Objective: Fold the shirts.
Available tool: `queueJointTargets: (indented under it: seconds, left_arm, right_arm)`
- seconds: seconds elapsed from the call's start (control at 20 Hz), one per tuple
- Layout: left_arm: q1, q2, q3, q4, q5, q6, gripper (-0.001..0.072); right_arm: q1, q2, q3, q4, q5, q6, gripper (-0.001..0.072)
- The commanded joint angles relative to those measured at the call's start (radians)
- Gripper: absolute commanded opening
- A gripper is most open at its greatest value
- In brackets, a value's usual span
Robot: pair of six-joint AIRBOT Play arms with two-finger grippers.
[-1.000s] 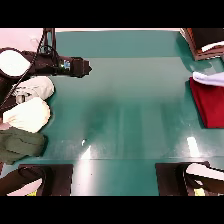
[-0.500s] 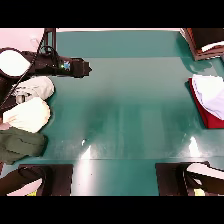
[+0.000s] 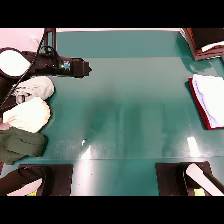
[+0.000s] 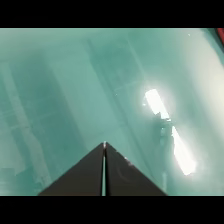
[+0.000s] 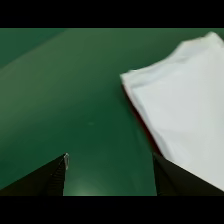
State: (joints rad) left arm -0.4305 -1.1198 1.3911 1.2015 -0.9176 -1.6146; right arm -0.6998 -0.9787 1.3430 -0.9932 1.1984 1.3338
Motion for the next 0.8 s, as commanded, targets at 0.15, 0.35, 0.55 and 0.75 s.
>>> queueJointTargets:
  seconds: [0.15, 0.35, 0.55, 0.75]
  left_arm:
    - [0.0, 0.0, 0.0, -0.001, 0.01, -0.001, 0.0021]
    - [0.0, 0.0, 0.001, -0.002, 0.051, -0.001, 0.0021]
    - [0.0, 0.0, 0.001, -0.002, 0.071, -0.001, 0.0021]
    - [0.0, 0.001, 0.001, -0.002, 0.072, -0.001, 0.0021]
  right_arm:
    - [0.495, 0.08, 0.0, 0.023, -0.029, 0.0, 0.0593]
    - [0.724, 0.065, 0.0, 0.02, -0.04, 0.0, 0.0273]
    - [0.817, 0.056, 0.0, 0.013, -0.038, 0.0, 0.0016]
    - [0.825, 0.056, 0.0, 0.014, -0.035, 0.0, 0.0016]
